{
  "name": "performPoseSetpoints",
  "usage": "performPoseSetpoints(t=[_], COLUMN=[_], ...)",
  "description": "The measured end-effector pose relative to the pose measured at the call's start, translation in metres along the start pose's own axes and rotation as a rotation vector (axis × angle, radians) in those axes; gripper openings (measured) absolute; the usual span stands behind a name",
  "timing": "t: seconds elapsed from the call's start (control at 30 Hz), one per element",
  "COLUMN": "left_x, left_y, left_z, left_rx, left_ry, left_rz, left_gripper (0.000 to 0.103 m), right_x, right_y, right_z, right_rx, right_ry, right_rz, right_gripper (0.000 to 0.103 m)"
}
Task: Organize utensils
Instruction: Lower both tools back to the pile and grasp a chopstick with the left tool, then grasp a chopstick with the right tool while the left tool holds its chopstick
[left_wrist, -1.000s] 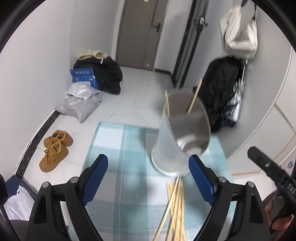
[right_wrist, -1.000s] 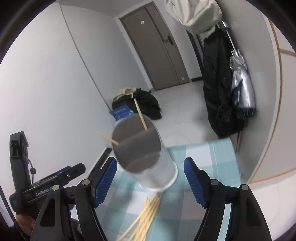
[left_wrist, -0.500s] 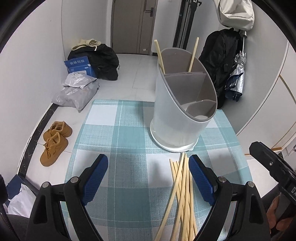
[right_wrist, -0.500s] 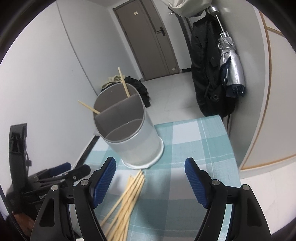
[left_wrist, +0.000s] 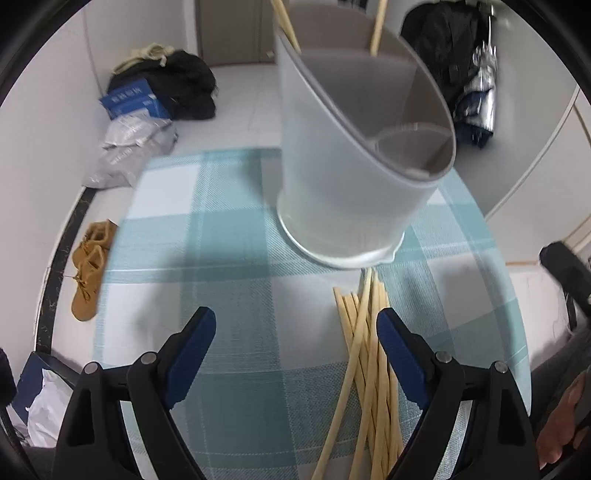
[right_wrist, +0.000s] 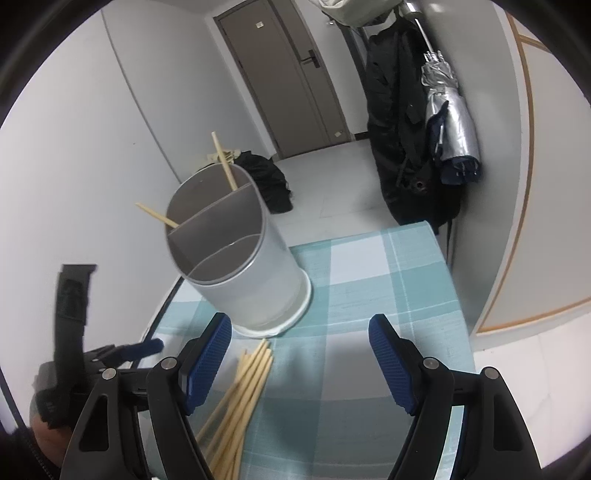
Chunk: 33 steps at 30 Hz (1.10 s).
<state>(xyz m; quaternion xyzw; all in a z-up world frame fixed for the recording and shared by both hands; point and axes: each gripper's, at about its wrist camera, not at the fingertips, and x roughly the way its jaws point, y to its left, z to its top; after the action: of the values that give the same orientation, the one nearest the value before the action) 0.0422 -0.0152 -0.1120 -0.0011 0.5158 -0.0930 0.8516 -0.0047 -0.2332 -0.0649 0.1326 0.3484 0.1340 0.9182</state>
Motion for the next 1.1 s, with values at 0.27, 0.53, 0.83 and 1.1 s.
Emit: performPoseSetpoints(t=[0.27,0.53,0.83,1.1], left_x=[0.026,0.026,0.023,0.013], left_y=[-0.014,-0.025,-0.039,-0.035], left_z=[0.002,0.005,0.003,-0.003], left_rx=[0.063,0.075,0.07,0.042], left_ry=[0.089,0.101,0.104,0.09], left_rz=[0.04,0.036,-0.007,-0.009], left_gripper=[0.085,0.062,0.022,0.002], right_x=[0.003,0.005,0.004,0.0], right_y=[-0.02,-0.026,-0.028,-0.026], right_z=[0.001,0.003,0.003,0.002], right_rx=[0.065,0.084,0.106,0.109], right_ry=[0.01,0.02,0.023,0.018], right_rz=[-0.005,0.011,0.025,0.033], right_gripper=[0.077,0.077,0.077,0.077])
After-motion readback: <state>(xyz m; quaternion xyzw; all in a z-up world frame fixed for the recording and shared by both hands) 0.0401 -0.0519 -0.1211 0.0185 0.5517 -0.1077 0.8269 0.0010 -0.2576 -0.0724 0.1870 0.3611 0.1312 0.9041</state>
